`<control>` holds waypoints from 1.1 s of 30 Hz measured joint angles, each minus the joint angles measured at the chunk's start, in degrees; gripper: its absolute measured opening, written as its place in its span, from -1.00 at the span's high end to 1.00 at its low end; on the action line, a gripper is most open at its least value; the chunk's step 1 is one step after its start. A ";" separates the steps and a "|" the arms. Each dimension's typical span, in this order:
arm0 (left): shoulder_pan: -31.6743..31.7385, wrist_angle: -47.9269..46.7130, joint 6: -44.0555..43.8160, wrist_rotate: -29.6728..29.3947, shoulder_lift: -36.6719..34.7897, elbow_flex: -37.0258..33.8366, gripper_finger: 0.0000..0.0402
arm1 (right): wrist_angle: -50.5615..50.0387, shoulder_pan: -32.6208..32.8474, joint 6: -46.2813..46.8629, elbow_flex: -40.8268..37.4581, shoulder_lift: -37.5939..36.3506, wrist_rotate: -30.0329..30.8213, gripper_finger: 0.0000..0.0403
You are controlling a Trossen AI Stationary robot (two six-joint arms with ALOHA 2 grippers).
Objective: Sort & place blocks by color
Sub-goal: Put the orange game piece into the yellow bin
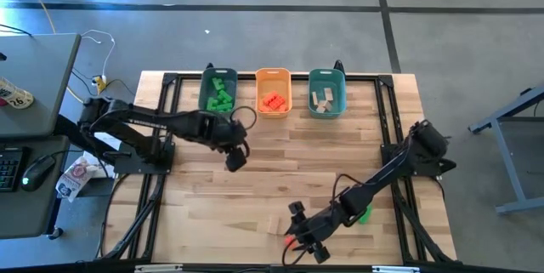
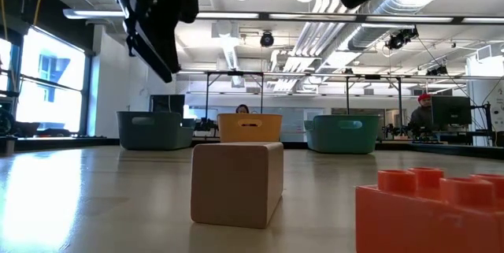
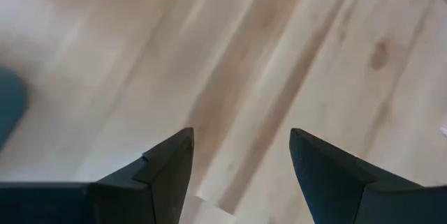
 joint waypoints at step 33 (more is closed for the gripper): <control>-14.71 0.30 -11.29 -3.24 -0.04 -0.02 -0.11 | 5.21 1.21 5.31 0.02 13.75 1.89 0.15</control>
